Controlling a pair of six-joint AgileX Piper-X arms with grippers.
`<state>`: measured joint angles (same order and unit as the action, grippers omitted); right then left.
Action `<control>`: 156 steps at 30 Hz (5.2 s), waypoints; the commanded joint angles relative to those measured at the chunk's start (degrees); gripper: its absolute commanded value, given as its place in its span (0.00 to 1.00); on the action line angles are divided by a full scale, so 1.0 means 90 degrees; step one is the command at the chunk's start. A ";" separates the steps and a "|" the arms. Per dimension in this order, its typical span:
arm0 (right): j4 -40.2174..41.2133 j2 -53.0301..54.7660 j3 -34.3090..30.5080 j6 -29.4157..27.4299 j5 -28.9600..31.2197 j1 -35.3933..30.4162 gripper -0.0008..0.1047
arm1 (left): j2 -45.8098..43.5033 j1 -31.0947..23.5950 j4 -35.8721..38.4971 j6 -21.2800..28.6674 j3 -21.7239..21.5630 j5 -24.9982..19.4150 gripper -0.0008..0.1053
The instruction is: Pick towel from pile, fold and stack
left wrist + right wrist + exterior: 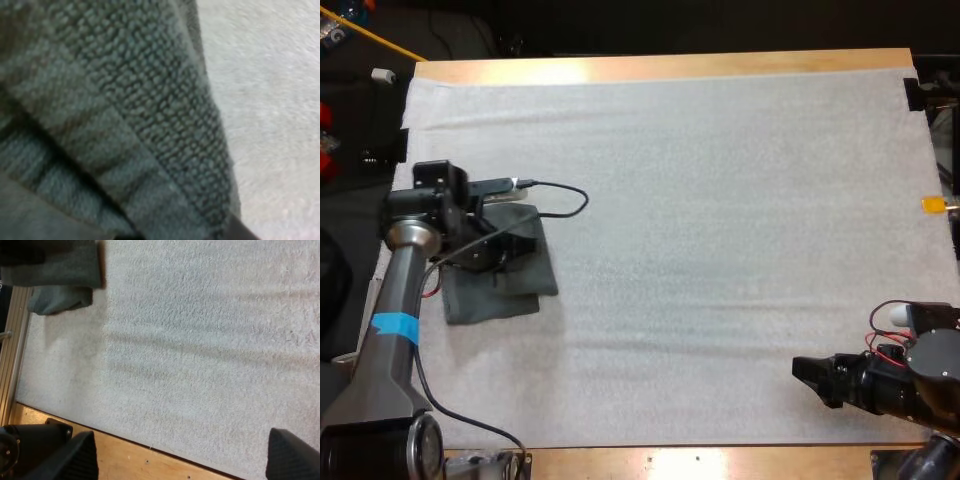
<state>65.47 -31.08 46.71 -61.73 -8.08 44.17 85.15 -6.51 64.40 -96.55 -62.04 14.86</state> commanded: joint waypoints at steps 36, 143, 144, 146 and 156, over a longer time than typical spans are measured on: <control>-0.0019 0.0027 0.0049 -0.0013 0.0017 0.0004 0.65 | -0.0052 -0.0166 0.0301 0.0243 0.0021 -0.3327 0.54; 0.0884 0.2188 0.0049 -0.5114 -0.0988 -0.5261 0.49 | -0.7739 0.1200 0.0912 0.0139 0.0515 -0.1651 0.54; 0.0944 0.2326 0.0049 -0.5114 -0.0989 -0.5261 0.49 | -0.7971 0.1200 0.0944 0.0139 0.0574 -0.1651 0.54; 0.1050 0.2556 0.0049 -0.5114 -0.0970 -0.5261 0.49 | -0.8330 0.1200 0.1090 0.0139 0.0653 -0.1651 0.54; 0.1181 0.3631 0.0049 -0.4969 -0.0347 -0.5261 0.49 | -1.0103 0.1200 0.2310 0.0194 0.0723 -0.1651 0.54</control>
<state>76.06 0.44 46.83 -106.53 -12.24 -2.85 -1.00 4.01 84.04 -94.82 -55.56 0.36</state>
